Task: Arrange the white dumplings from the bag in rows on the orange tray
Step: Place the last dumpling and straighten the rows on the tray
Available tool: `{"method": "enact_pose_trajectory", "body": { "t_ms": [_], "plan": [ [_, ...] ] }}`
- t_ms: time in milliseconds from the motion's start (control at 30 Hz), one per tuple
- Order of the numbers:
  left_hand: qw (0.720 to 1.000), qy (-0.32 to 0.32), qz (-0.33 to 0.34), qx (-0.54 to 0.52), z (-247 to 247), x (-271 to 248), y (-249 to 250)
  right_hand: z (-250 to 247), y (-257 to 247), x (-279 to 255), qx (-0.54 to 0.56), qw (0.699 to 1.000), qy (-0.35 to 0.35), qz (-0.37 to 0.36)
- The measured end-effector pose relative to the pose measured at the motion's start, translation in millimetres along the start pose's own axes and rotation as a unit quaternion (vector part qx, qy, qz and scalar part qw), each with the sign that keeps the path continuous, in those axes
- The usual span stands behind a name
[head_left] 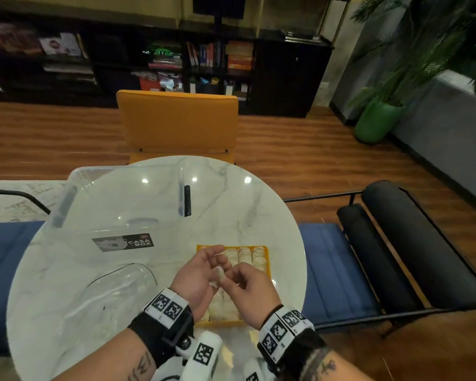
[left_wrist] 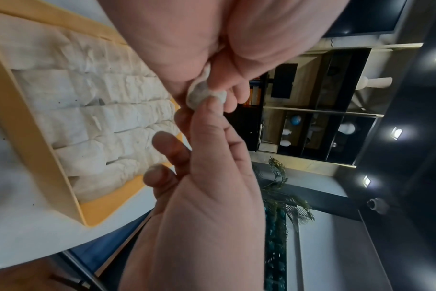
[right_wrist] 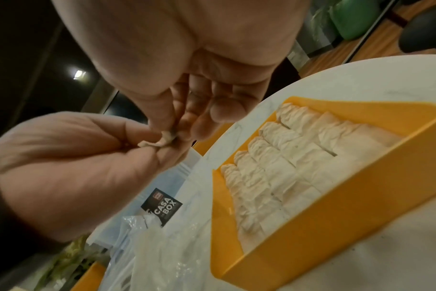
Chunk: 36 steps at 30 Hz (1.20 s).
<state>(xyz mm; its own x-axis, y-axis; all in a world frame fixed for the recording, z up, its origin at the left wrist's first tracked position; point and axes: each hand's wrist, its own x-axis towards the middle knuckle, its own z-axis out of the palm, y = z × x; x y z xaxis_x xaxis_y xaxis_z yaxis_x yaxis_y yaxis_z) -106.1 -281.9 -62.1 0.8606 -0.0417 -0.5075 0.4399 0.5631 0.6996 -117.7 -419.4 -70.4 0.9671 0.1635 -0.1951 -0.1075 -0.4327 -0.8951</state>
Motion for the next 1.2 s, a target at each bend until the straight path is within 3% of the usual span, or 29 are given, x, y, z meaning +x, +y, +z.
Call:
{"method": "enact_pose_trajectory", "body": {
  "t_ms": [200, 367, 467, 600, 733, 800, 867, 1100, 1167, 1200],
  "plan": [
    [0.997, -0.03, 0.013, 0.064, 4, -8, -4, -16, 2, 3, 0.124, 0.988, 0.082, 0.029],
    [0.985, 0.033, 0.076, 0.154, 8, -9, -6, -23, 2, -7, 0.184, 0.978, 0.07, 0.062],
    [0.954, 0.054, 0.139, 0.259, 6, -7, -4, -22, 10, -13, 0.134, 0.987, 0.025, 0.084],
    [0.913, 0.044, 0.164, 0.372, 2, -9, -1, -29, 18, -13, 0.04, 0.996, 0.0, 0.08],
    [0.871, 0.0, 0.17, 0.461, 2, -15, -1, -42, 6, -11, 0.032, 0.999, 0.011, 0.021],
    [0.856, -0.034, 0.17, 0.487, 5, -19, -2, -44, 2, -10, -0.049, 0.998, -0.015, -0.021],
    [0.846, -0.052, 0.167, 0.503, 7, -22, -3, -46, -3, -8, -0.118, 0.991, -0.038, -0.049],
    [0.849, -0.026, 0.184, 0.495, -2, -13, -11, -65, -7, 7, -0.174, 0.98, -0.085, -0.05],
    [0.83, -0.005, 0.194, 0.523, -13, -5, -14, -73, -2, 12, -0.195, 0.977, -0.08, -0.037],
    [0.806, 0.007, 0.193, 0.56, -20, 0, -16, -77, 2, 15, -0.21, 0.974, -0.077, -0.026]
  ]
}}
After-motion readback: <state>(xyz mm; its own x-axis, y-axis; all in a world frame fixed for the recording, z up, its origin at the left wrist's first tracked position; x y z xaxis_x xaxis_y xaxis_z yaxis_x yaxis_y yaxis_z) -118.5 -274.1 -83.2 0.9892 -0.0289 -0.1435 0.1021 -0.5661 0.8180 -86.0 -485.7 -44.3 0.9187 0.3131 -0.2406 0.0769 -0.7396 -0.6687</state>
